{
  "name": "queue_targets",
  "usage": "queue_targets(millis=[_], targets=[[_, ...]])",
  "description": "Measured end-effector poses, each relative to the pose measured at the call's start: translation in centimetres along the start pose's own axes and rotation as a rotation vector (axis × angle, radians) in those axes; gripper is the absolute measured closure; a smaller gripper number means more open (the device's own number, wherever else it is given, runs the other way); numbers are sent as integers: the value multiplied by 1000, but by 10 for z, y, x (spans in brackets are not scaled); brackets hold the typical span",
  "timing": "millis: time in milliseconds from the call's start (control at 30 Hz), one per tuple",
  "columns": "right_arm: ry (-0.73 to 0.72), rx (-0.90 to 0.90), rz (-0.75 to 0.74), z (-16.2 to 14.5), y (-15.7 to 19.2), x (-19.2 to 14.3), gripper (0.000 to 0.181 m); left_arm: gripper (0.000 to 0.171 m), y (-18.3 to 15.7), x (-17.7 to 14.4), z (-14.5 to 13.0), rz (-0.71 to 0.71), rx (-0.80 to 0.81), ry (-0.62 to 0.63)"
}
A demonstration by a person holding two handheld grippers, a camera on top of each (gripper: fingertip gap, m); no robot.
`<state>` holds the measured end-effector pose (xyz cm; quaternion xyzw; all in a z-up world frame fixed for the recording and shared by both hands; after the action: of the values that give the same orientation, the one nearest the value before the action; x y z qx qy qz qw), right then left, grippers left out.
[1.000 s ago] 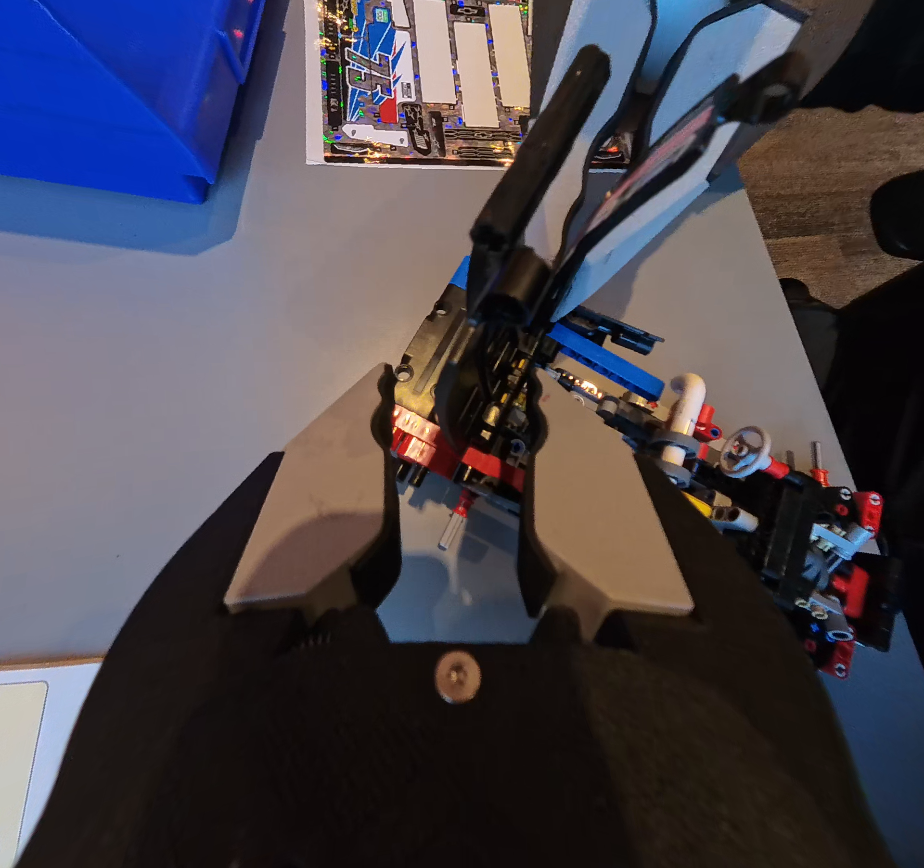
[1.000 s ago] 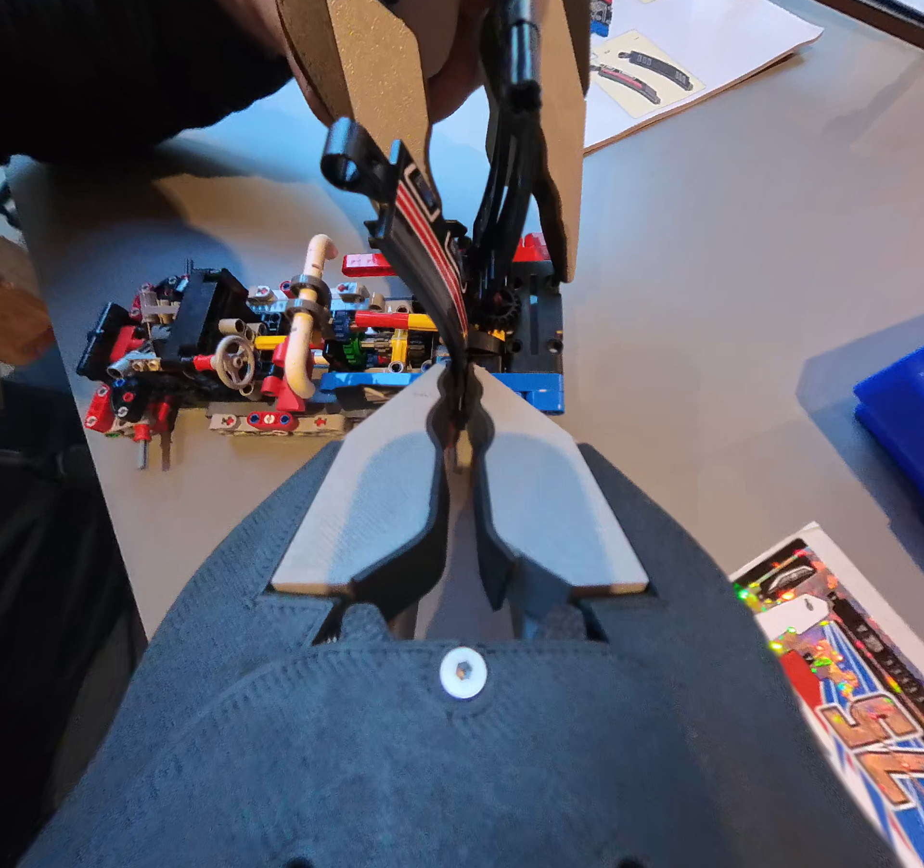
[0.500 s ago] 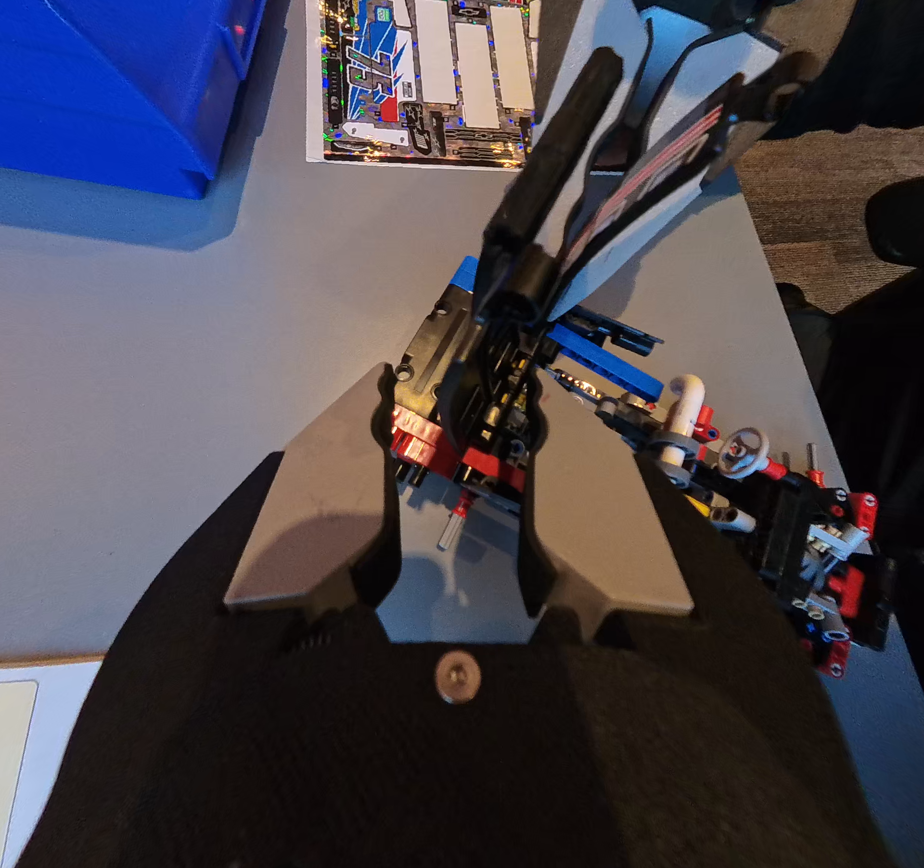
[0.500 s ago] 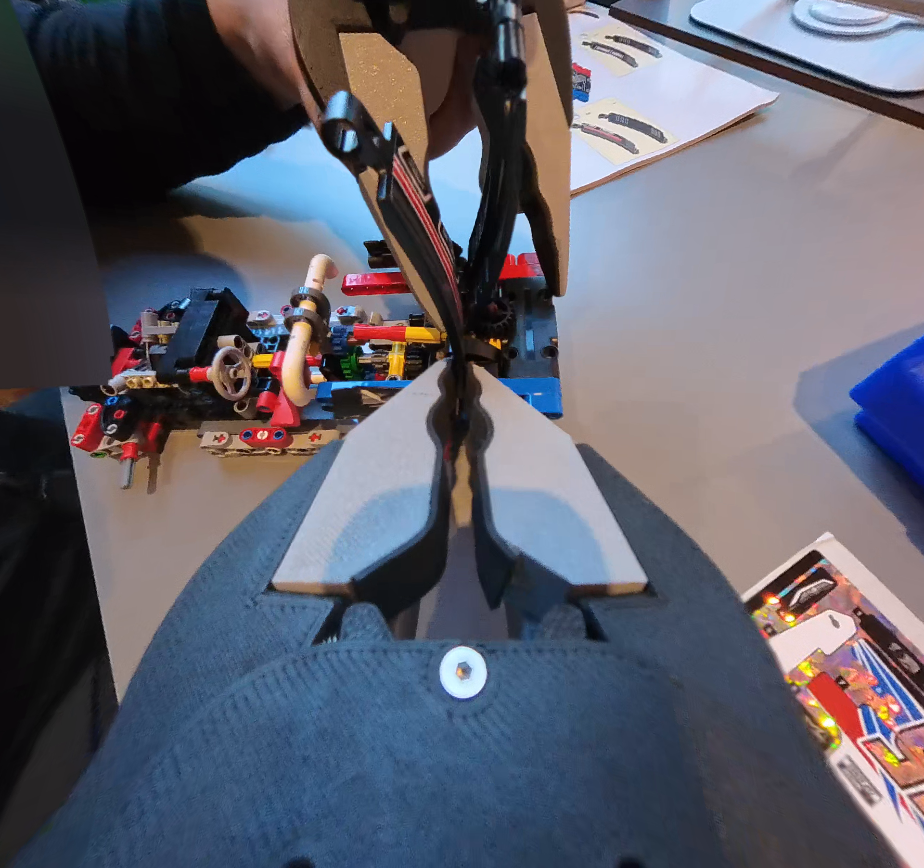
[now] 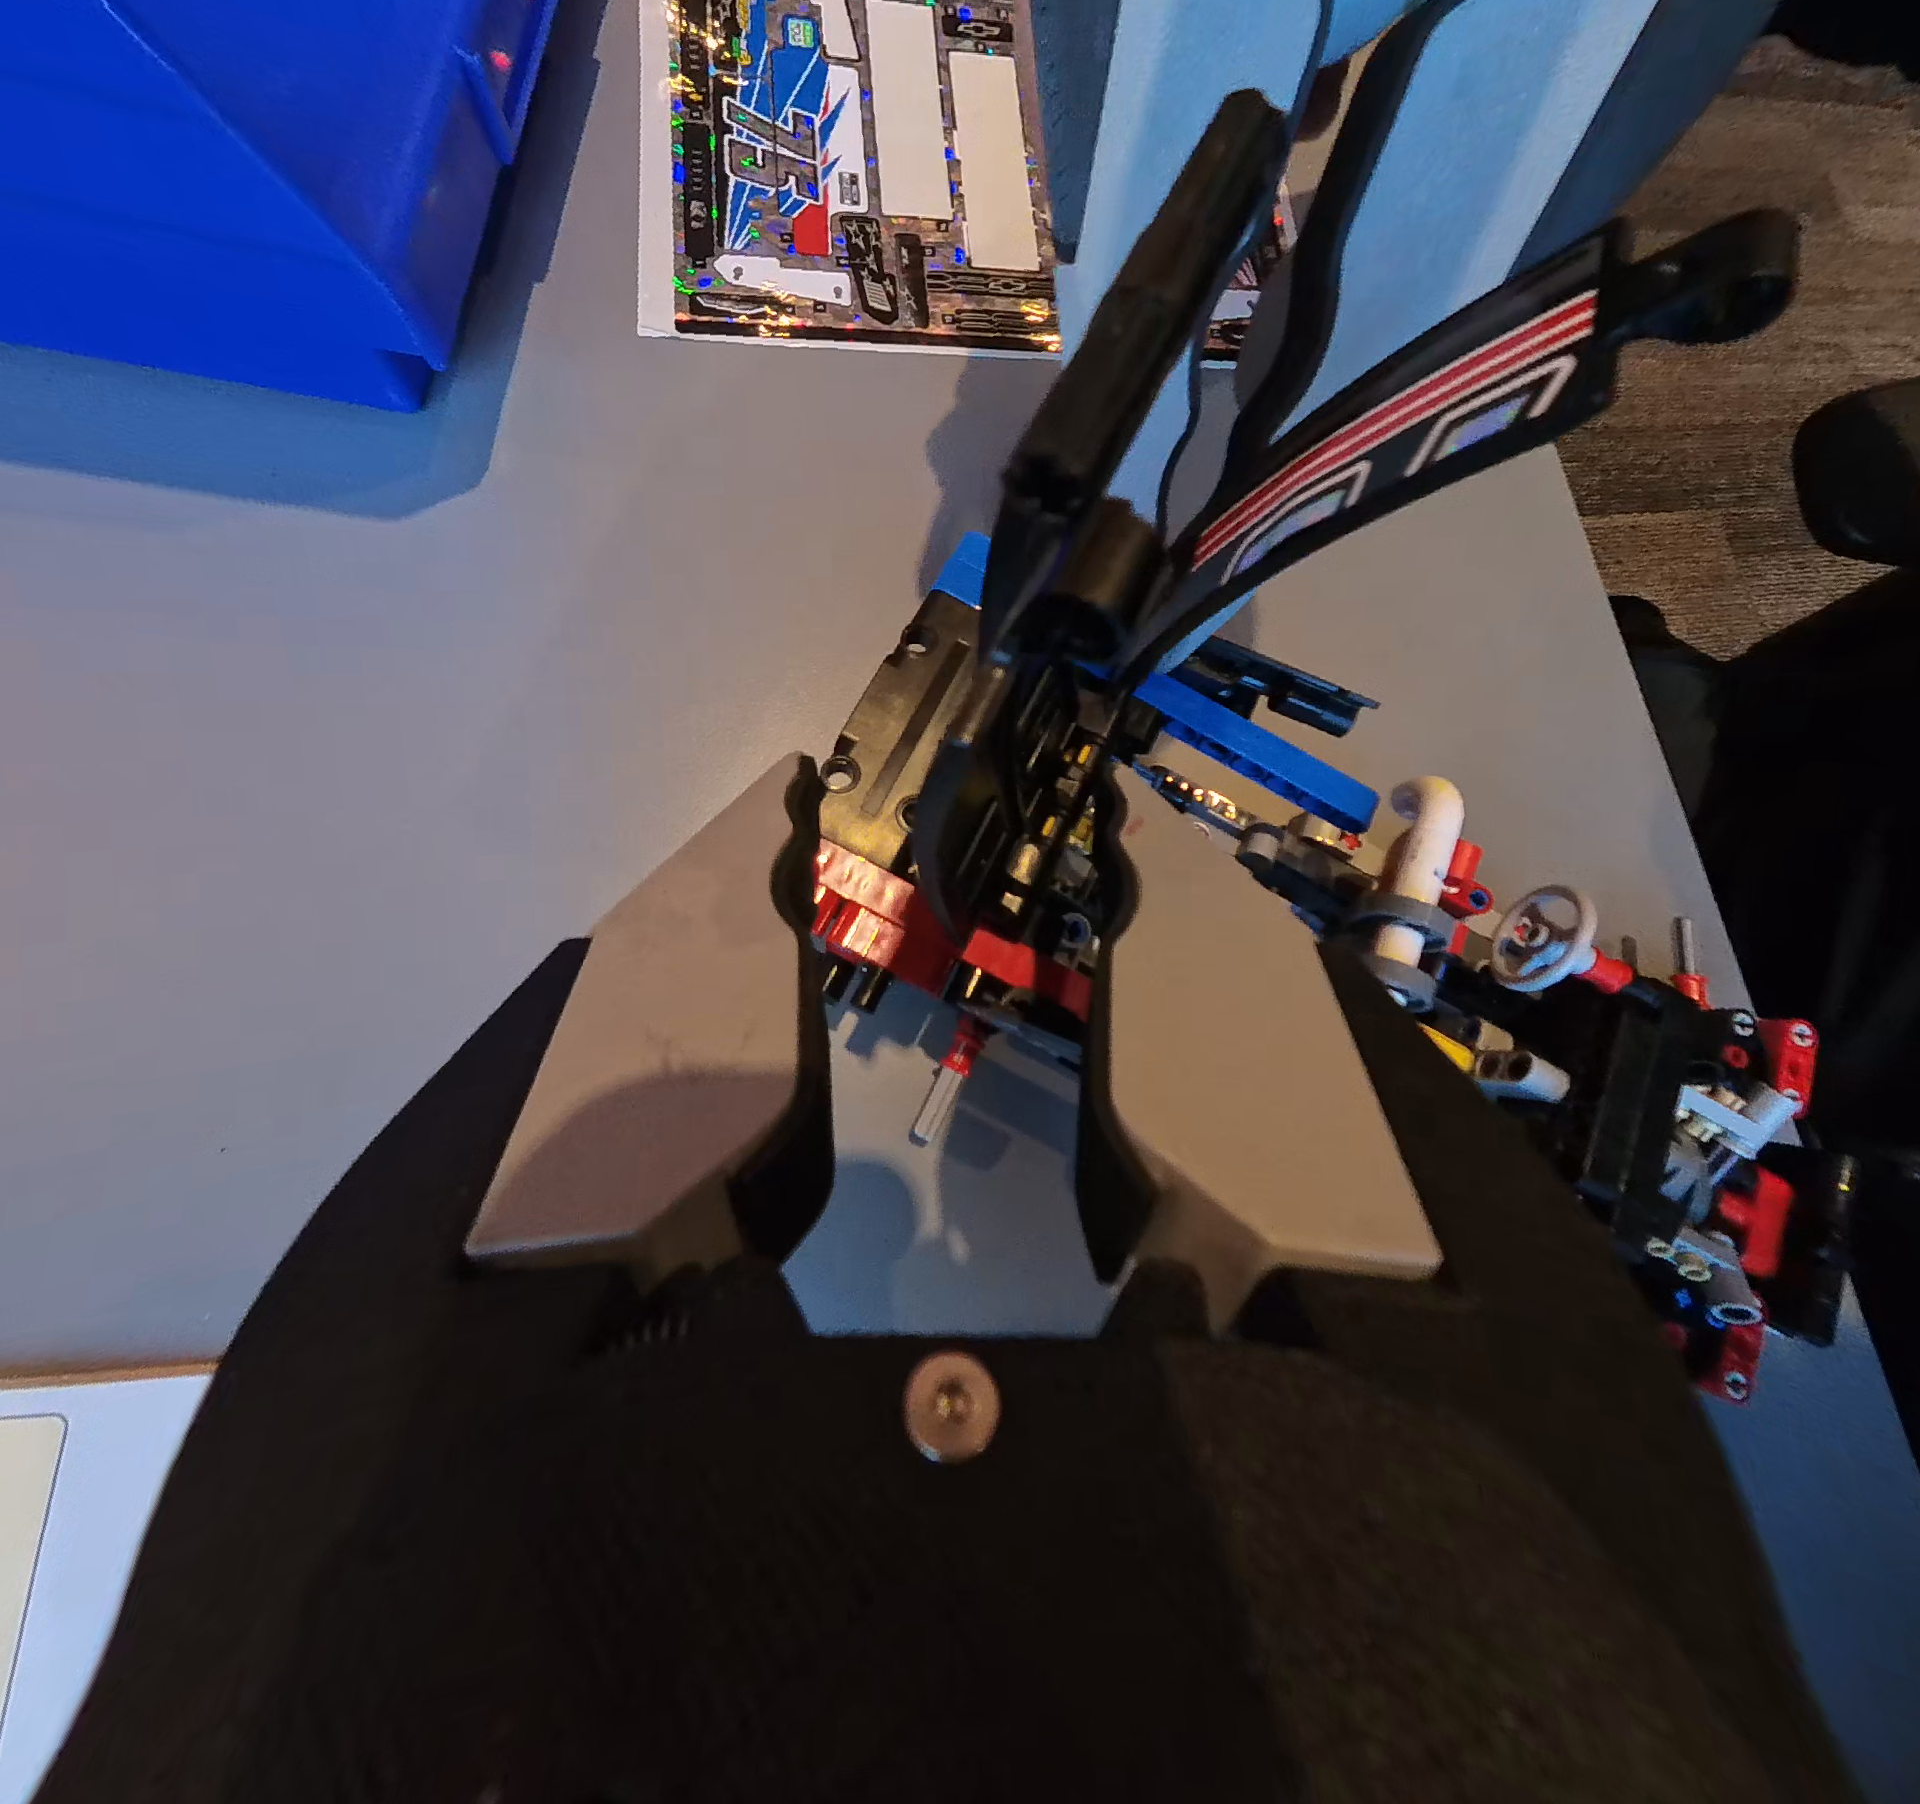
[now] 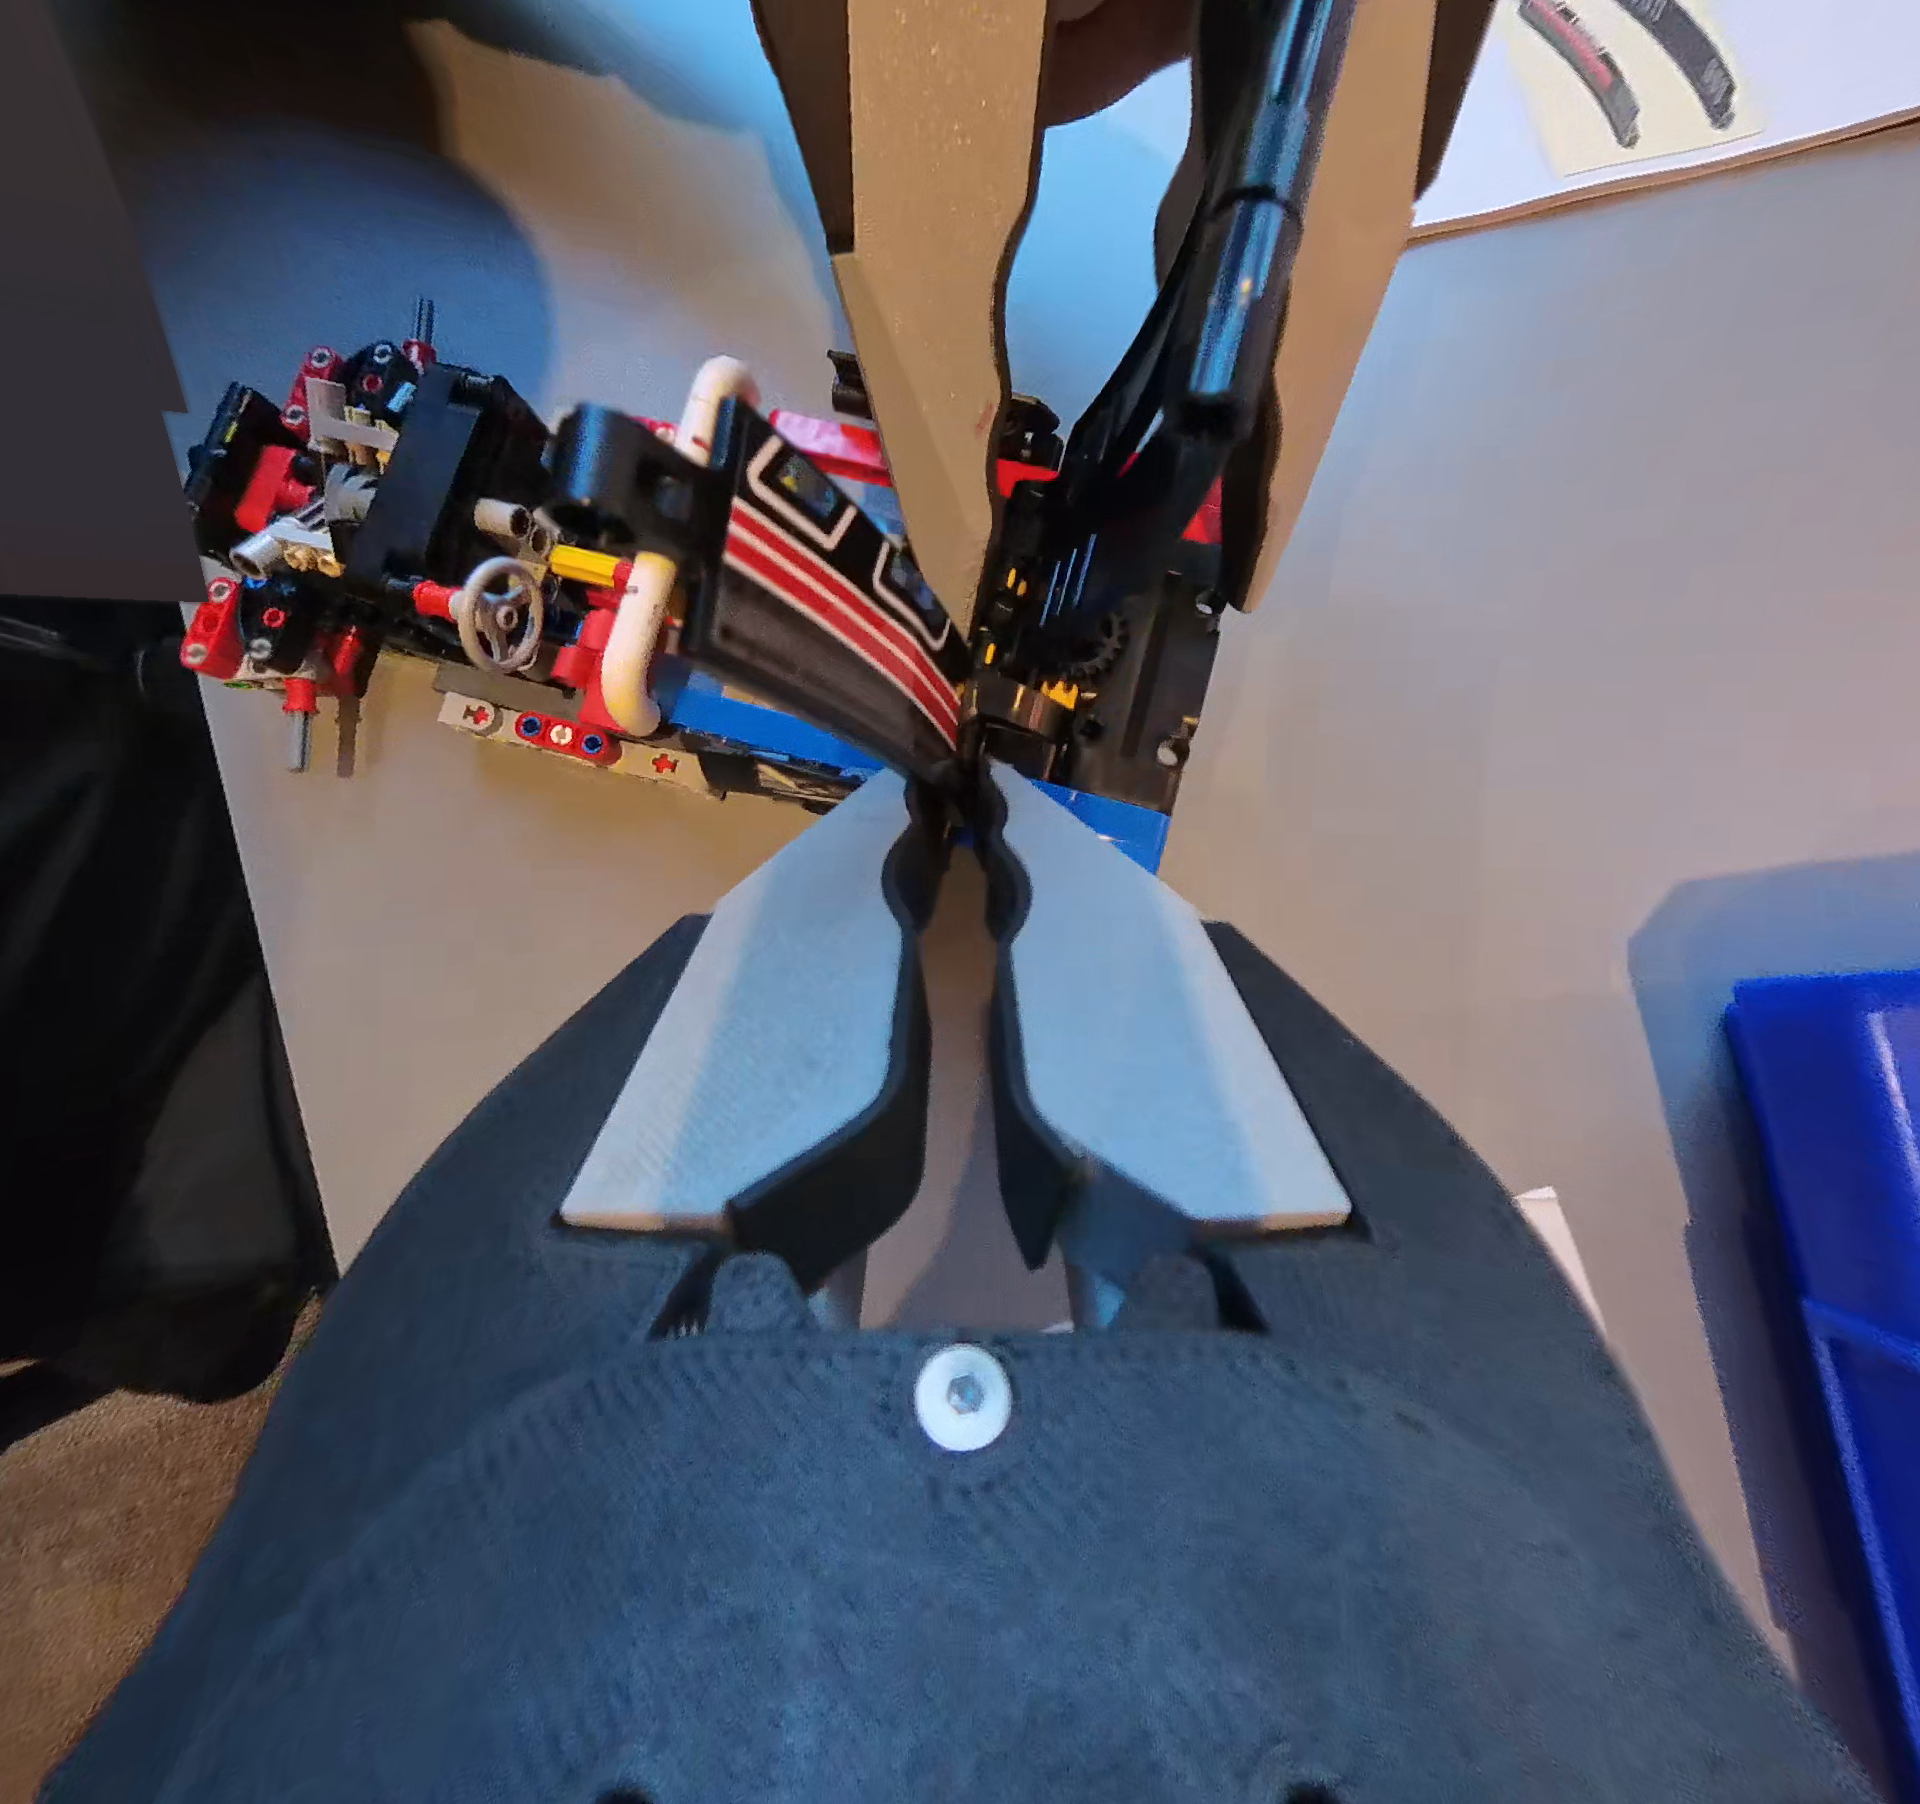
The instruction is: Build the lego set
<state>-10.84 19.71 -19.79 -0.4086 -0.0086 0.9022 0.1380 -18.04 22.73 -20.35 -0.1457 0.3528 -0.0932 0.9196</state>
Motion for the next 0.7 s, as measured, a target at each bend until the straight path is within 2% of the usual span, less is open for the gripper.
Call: queue_targets(millis=[167,300,467,700], targets=[[42,17,58,0,-1,3,178,121,0,0,0,1,0,1],[49,-7,31,0,-2,2,179,121,0,0,0,-1,-4,-3],[29,90,43,-2,0,2,179,122,1,0,0,-4,-6,-5],[22,182,-70,-2,2,2,179,121,1,0,0,6,-19,-13]])
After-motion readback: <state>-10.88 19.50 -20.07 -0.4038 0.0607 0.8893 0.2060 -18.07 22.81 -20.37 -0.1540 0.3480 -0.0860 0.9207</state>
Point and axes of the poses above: each gripper's, where its closed fingertips meet, x out along the fingers, z out of its top, y = z × x across the jaws, the point moved 4 cm from there along -x, back along the fingers, and after that the axes turned 15 degrees about -z, right-handed, at the moved point
